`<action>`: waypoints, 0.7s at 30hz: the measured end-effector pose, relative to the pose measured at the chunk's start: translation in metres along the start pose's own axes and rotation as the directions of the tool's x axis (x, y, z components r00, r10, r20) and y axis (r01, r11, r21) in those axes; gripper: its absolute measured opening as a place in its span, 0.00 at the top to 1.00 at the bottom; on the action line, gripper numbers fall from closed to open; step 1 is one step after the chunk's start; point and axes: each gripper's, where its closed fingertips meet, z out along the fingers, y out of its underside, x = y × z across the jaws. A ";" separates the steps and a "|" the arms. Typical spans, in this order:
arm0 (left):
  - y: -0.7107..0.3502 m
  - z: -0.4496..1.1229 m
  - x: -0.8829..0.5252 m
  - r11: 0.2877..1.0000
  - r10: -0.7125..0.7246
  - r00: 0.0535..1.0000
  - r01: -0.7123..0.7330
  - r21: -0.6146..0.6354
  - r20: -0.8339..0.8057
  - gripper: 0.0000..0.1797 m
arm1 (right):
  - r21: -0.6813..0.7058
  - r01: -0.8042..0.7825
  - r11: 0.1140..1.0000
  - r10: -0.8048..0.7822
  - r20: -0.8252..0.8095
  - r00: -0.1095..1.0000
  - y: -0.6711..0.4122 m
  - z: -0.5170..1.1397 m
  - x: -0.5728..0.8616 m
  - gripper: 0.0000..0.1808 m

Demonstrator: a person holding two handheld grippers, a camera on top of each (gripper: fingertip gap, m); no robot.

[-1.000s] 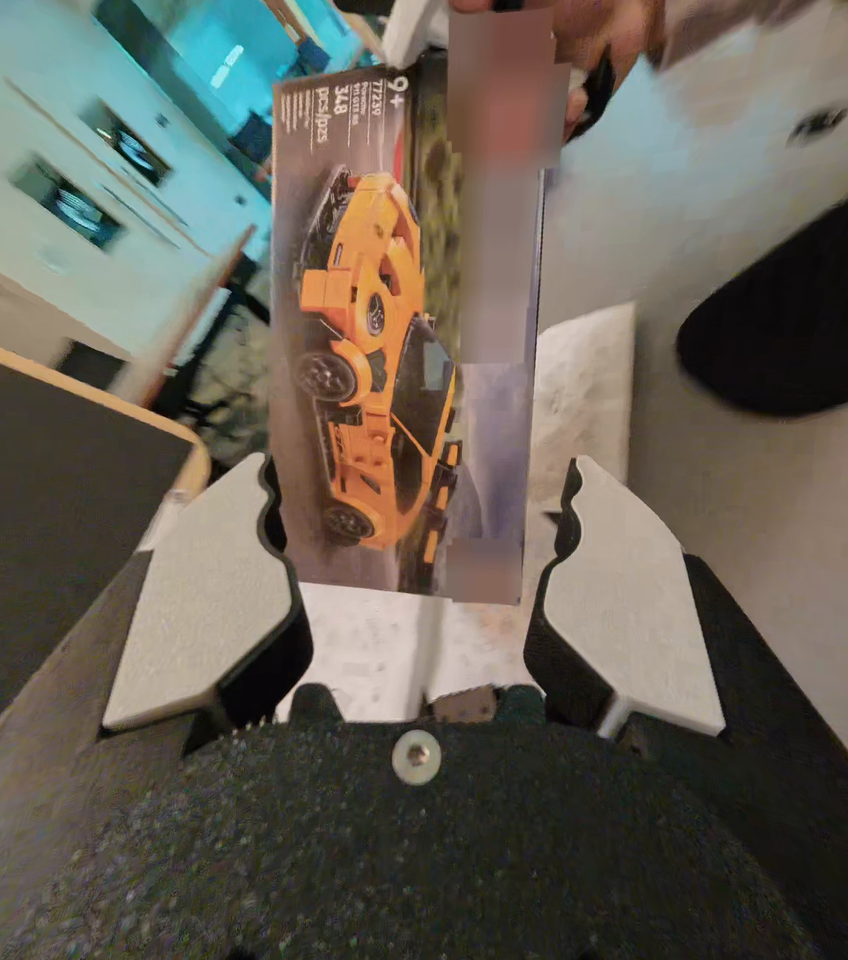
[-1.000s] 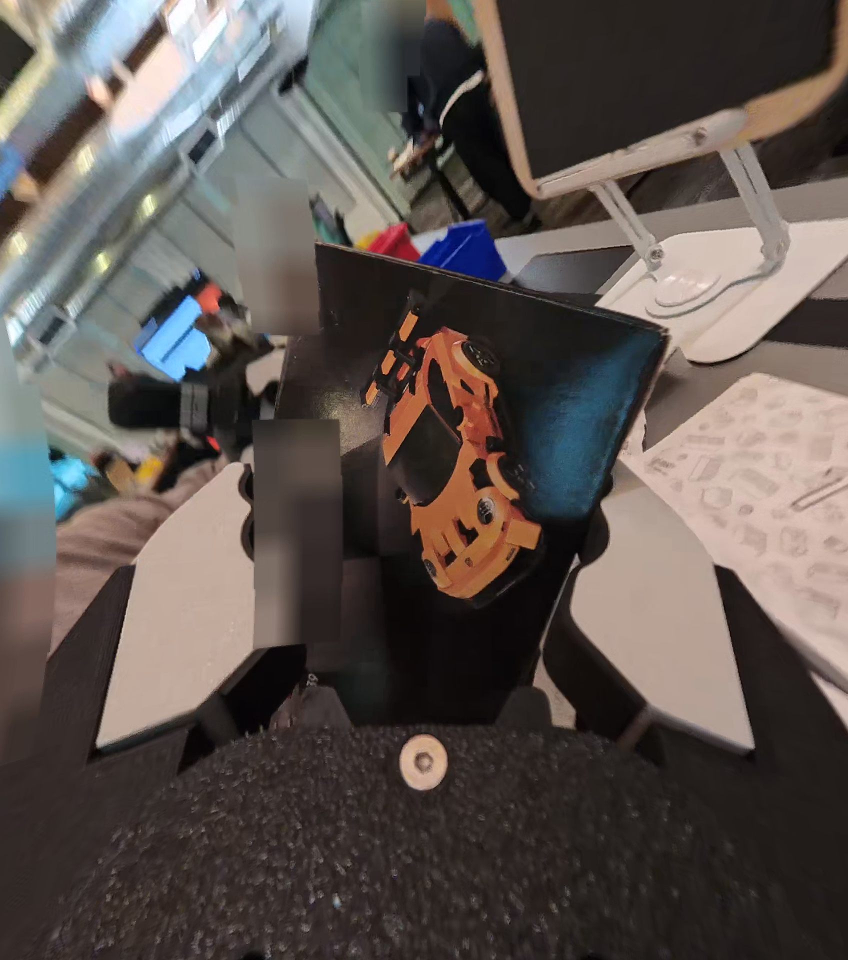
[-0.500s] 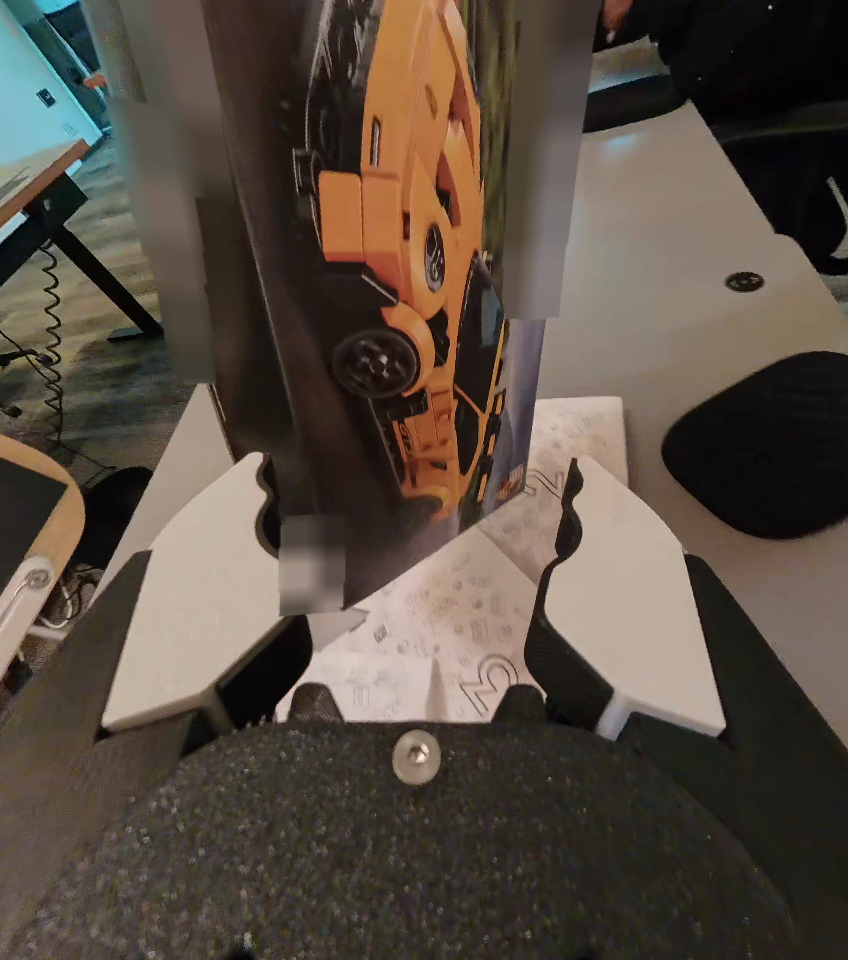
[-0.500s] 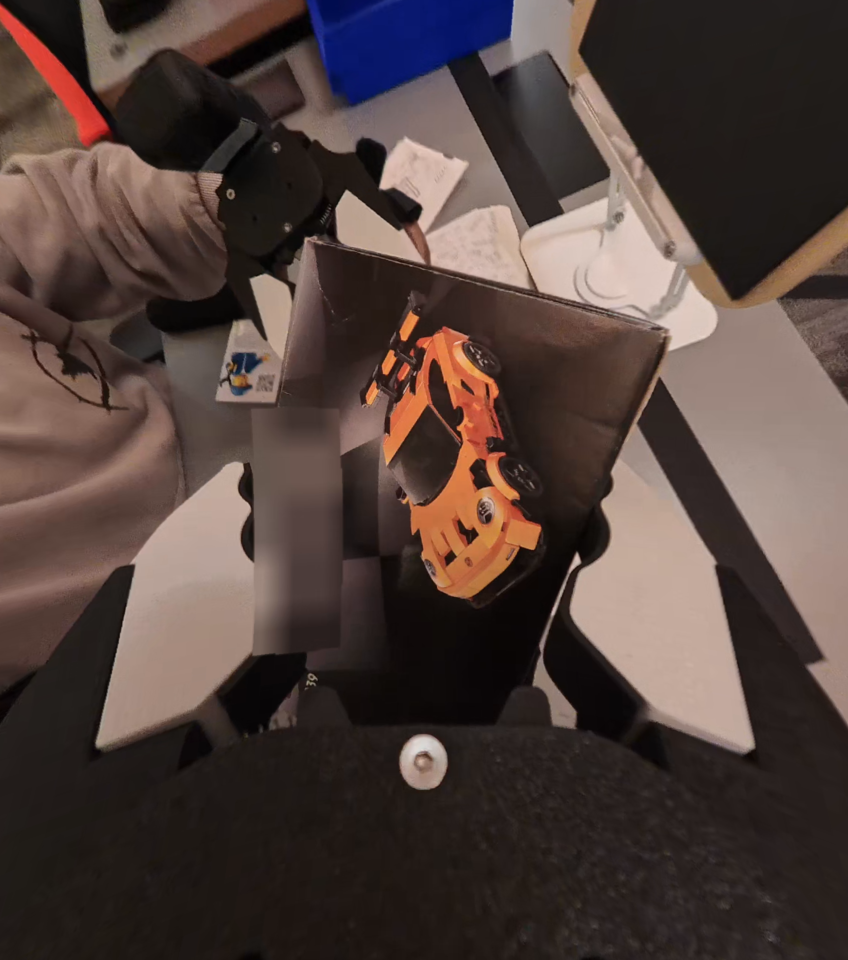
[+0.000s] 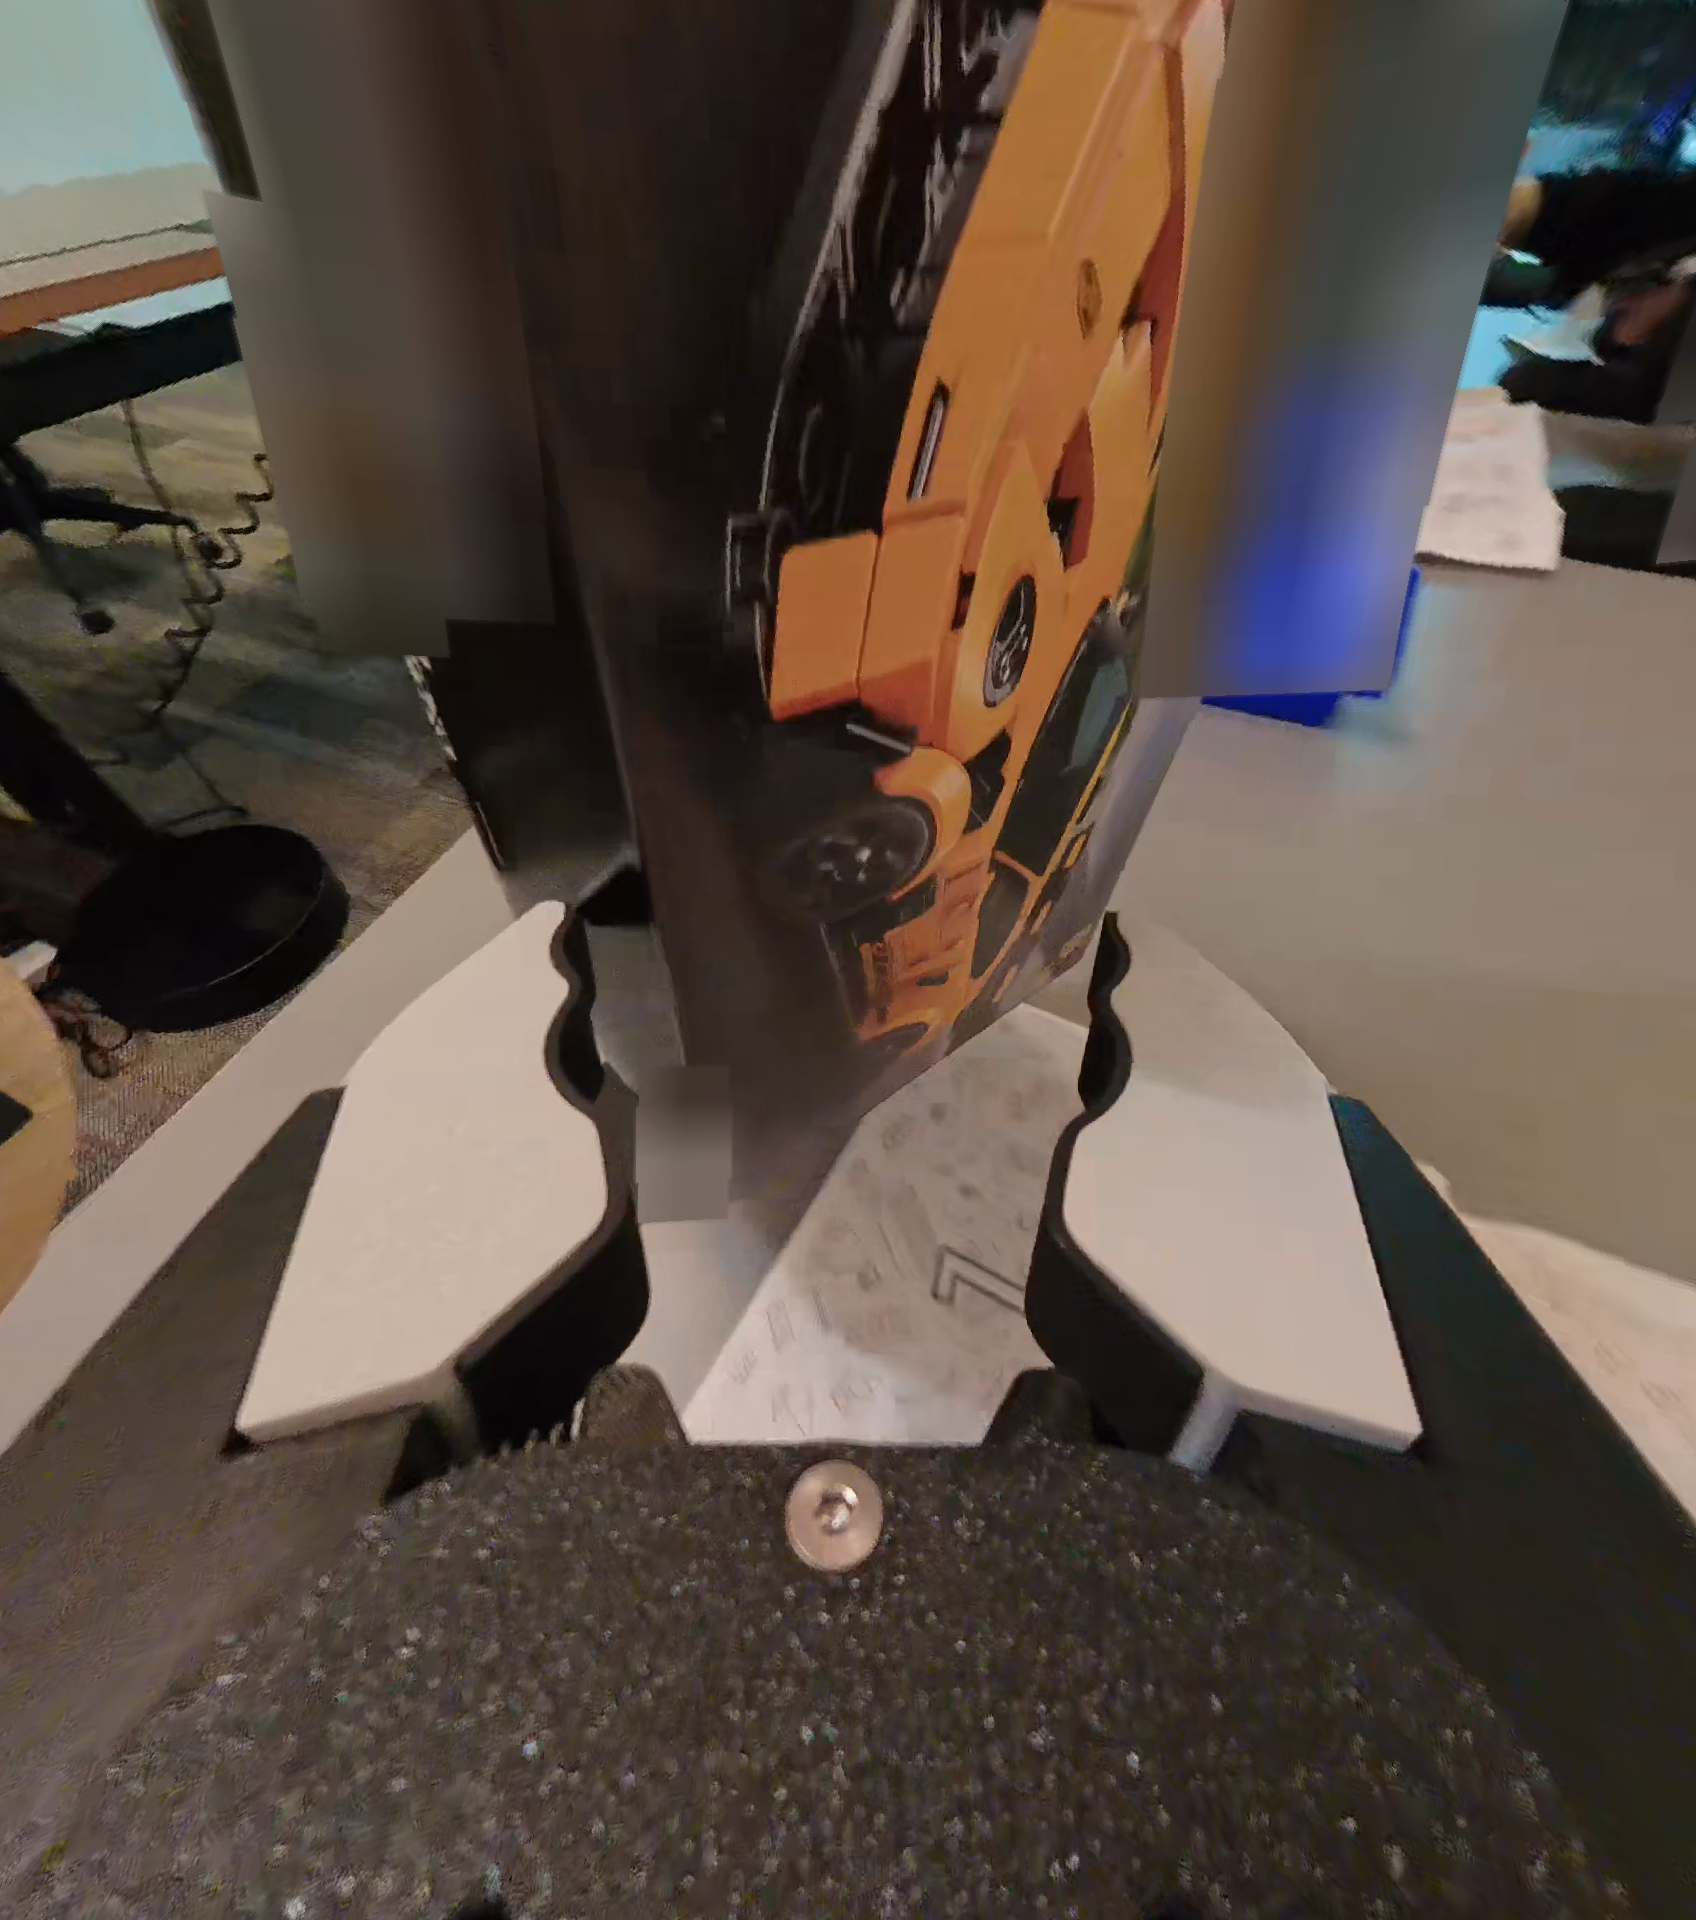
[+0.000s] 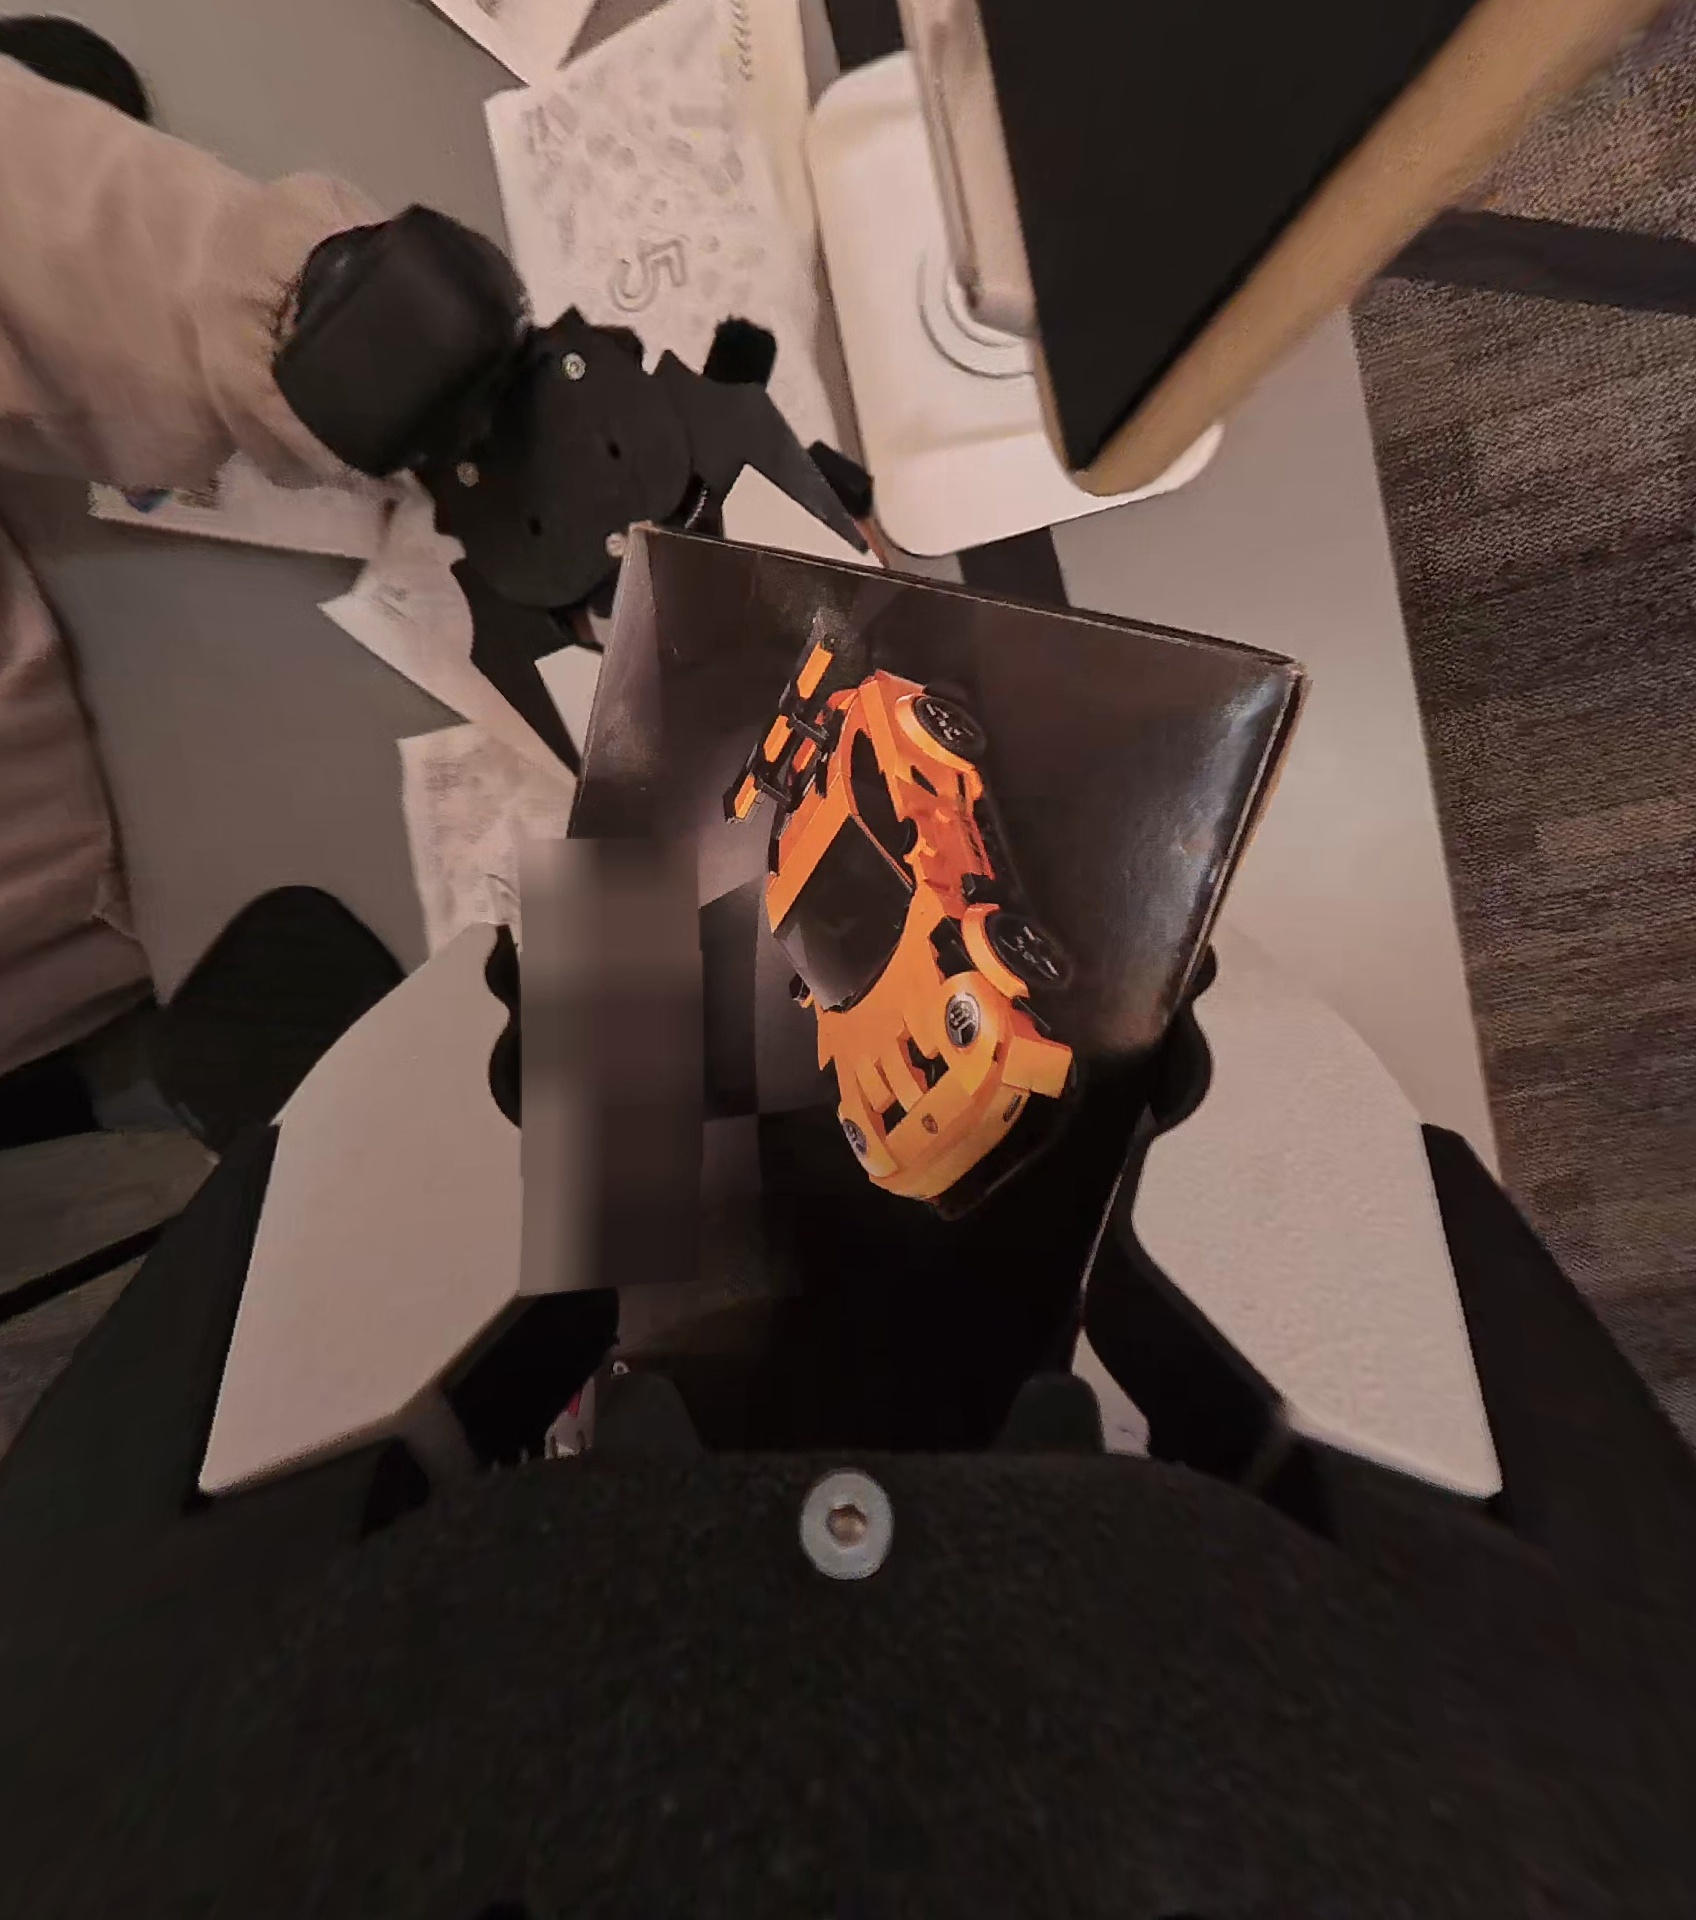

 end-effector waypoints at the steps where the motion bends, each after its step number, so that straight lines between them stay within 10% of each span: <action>1: 0.004 0.009 -0.007 1.000 -0.025 1.000 0.025 0.008 0.019 0.49 | 0.000 -0.002 1.000 0.002 -0.003 1.000 0.003 0.006 0.014 0.36; 13: 0.030 0.052 -0.012 0.999 0.040 0.998 -0.039 -0.033 0.048 0.55 | 0.266 0.002 0.964 0.020 -0.081 0.996 0.009 0.010 0.075 0.43; 21: 0.035 0.041 -0.027 1.000 -0.015 0.998 0.016 -0.007 0.059 0.56 | 0.675 0.304 0.673 0.230 -0.581 0.781 0.067 -0.084 0.032 0.37</action>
